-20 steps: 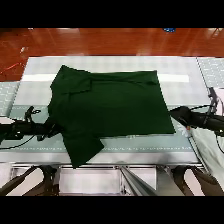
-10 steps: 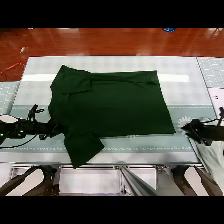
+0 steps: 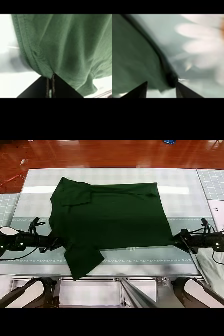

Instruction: Fold the shirts.

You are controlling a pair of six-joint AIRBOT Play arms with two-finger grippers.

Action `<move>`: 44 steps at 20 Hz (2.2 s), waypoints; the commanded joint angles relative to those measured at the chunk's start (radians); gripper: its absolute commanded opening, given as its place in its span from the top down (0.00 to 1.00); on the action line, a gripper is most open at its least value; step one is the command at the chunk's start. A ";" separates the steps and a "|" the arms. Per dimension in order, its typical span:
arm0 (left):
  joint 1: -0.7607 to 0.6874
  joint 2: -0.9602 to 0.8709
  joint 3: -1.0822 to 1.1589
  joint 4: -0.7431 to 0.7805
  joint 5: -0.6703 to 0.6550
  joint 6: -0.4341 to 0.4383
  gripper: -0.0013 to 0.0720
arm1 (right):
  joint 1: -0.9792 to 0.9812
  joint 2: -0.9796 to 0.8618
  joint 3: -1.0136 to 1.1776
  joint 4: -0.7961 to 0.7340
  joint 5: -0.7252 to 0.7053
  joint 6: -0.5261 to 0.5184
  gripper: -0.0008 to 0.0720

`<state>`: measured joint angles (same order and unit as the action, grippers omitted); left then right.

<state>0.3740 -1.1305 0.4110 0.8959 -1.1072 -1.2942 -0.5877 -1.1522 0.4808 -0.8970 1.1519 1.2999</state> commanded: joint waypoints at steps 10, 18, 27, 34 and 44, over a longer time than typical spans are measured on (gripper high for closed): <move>0.000 0.049 0.205 -0.030 -0.094 0.000 0.95 | 0.215 -0.089 0.287 0.221 0.073 -0.140 0.96; 0.072 0.281 0.943 -0.373 -0.002 0.026 0.95 | 0.223 0.212 1.112 0.126 0.040 0.006 0.96; 0.157 0.473 1.376 -0.187 0.018 0.016 0.95 | 0.223 0.507 1.354 -0.163 0.115 0.135 0.96; -0.195 0.634 1.376 0.472 -0.020 -0.179 0.96 | 0.223 0.584 1.341 -0.250 0.284 0.198 0.96; -0.231 0.502 0.891 0.421 -0.094 -0.289 0.95 | 0.223 0.550 0.834 -0.039 0.208 0.124 0.96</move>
<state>0.1493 -0.5728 1.4685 1.3575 -1.2270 -1.5536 -0.3649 -0.5816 1.4937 -1.0267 1.4151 1.4712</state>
